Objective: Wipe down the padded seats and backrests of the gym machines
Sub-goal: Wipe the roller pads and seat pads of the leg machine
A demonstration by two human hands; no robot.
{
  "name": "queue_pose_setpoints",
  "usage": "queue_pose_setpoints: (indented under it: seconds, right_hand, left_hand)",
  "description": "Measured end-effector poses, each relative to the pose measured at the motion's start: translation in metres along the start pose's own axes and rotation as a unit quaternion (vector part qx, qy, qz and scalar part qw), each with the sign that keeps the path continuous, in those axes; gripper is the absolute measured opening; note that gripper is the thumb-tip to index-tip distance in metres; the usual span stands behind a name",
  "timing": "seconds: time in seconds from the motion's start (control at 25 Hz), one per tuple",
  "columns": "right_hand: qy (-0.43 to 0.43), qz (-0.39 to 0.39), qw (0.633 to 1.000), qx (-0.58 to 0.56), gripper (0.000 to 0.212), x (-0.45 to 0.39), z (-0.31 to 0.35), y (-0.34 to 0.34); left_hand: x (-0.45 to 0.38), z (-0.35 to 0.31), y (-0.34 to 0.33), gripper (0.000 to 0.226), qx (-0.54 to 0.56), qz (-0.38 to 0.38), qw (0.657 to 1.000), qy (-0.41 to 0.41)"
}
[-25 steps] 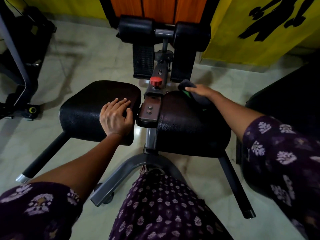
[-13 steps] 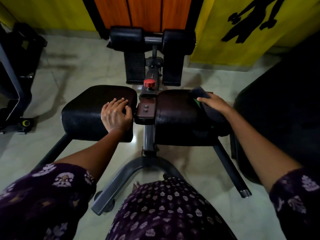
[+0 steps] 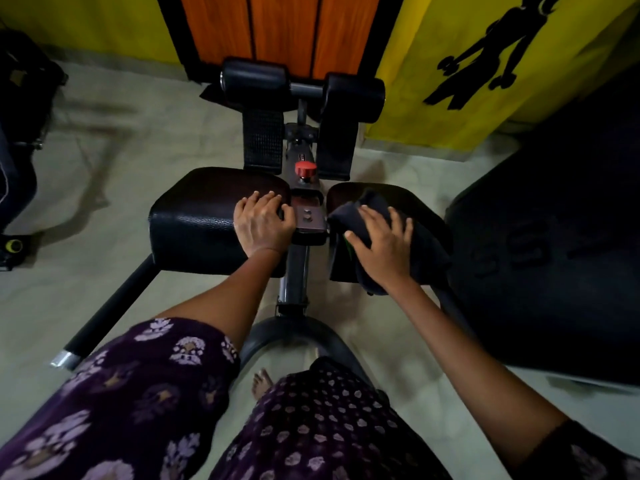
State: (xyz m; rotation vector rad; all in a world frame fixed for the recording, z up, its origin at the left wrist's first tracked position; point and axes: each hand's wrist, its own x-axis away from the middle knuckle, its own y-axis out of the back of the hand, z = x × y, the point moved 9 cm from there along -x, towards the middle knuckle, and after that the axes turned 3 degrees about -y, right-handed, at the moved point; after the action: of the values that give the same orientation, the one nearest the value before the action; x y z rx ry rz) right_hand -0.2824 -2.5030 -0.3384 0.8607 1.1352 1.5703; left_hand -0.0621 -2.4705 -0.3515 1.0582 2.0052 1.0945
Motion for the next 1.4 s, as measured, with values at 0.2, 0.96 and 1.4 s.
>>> queue_pose_setpoints:
  seconds: [0.2, 0.96, 1.4]
  right_hand:
    - [0.174, 0.141, 0.97, 0.092, 0.056, -0.023, 0.041, -0.027]
    - [0.127, 0.332, 0.932, 0.069, 0.033, -0.153, 0.05, -0.108]
    - [0.324, 0.043, 0.941, 0.093, 0.063, -0.01, -0.016, 0.003]
  left_hand:
    - [0.0, 0.002, 0.004, 0.038, 0.015, -0.024, 0.999, -0.014]
    - [0.001, 0.007, 0.007, 0.031, -0.039, -0.111, 0.992, -0.051]
    - [-0.001, 0.005, 0.007, 0.037, 0.003, -0.038, 0.999, 0.001]
